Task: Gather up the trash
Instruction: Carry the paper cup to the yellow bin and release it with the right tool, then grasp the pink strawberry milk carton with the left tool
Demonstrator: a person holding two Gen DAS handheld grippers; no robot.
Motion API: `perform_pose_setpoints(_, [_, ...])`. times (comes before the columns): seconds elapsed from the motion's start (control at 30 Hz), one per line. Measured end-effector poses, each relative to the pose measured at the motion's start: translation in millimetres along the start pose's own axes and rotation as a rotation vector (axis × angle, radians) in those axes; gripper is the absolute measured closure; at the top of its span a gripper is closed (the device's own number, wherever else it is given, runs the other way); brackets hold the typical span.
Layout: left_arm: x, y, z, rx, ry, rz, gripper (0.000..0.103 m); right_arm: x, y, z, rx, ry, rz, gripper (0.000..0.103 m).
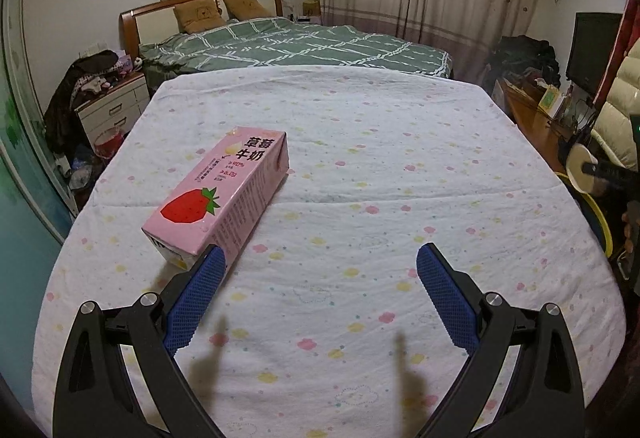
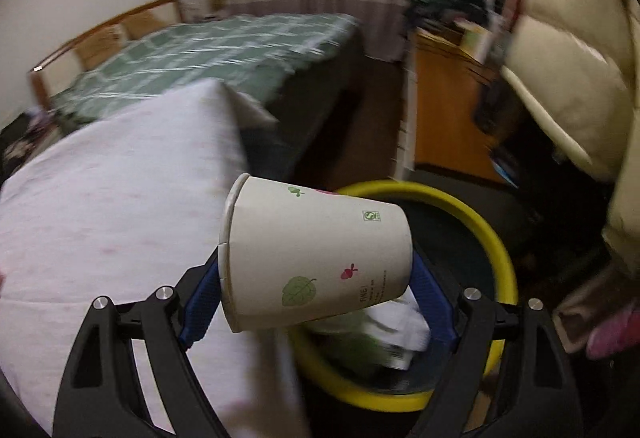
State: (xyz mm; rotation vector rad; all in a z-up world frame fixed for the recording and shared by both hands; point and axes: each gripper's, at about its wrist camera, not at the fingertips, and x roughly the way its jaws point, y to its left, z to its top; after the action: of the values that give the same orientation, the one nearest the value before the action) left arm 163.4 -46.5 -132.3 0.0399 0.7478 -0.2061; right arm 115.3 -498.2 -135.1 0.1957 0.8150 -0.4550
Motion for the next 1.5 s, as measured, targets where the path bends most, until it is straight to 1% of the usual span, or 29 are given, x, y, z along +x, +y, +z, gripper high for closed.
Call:
perform_pose_setpoints(0.13, [0,-3,-1,0.021,0.002,0.012,0.008,17,-29,-8,0.071,0.026,-0.044,0.023])
perform_pose_setpoints(0.2, [0,-3,1,0.026,0.000,0.014,0.008,23,-40,-12,0.094,0.040,-0.051,0.017])
perform_pose_setpoints(0.23, [-1,-4,1,0.029,-0.002,0.018,0.008,25,-44,-14,0.109,0.038,-0.058,0.012])
perform_pose_setpoints(0.33, [-2,-4,1,0.031,-0.007,0.019,0.008,19,-53,-22,0.138,0.016,-0.075,0.012])
perform_pose_setpoints(0.4, [-2,-3,1,0.031,-0.008,0.019,0.008,11,-52,-23,0.158,-0.006,-0.064,0.012])
perform_pose_setpoints(0.47, [-2,-2,1,0.031,-0.009,0.019,0.008,1,-48,-26,0.164,-0.030,-0.039,0.012])
perform_pose_setpoints(0.6, [-4,0,2,0.031,-0.015,0.017,0.008,-26,-26,-31,0.162,-0.107,0.055,0.012])
perform_pose_setpoints(0.63, [-5,0,2,0.031,-0.016,0.017,0.008,-34,-16,-34,0.149,-0.131,0.086,0.012])
perform_pose_setpoints(0.73, [-7,2,1,0.031,-0.024,0.008,0.008,-47,12,-39,0.101,-0.181,0.140,0.012])
perform_pose_setpoints(0.8, [-11,4,1,0.026,-0.045,-0.013,0.008,-53,27,-40,0.071,-0.208,0.167,0.012])
perform_pose_setpoints(0.83, [-15,6,0,0.027,-0.054,-0.036,0.008,-55,36,-40,0.048,-0.227,0.170,0.012])
perform_pose_setpoints(0.97, [-25,21,1,0.033,-0.060,-0.045,0.008,-67,57,-44,-0.025,-0.292,0.140,0.011])
perform_pose_setpoints(1.07, [-32,43,7,0.024,-0.070,-0.025,0.008,-68,62,-47,-0.040,-0.309,0.136,0.011])
perform_pose_setpoints(1.17, [-30,61,16,0.027,-0.057,0.000,0.008,-69,59,-48,-0.029,-0.311,0.139,0.010])
perform_pose_setpoints(1.23, [-26,71,20,0.021,-0.038,-0.006,0.008,-72,61,-50,-0.028,-0.310,0.137,0.009])
perform_pose_setpoints(1.33, [-11,81,29,0.014,0.011,-0.016,0.008,-75,65,-51,-0.042,-0.320,0.118,0.009])
perform_pose_setpoints(1.5, [25,87,41,0.010,0.107,-0.076,0.008,-77,71,-52,-0.065,-0.335,0.095,0.007])
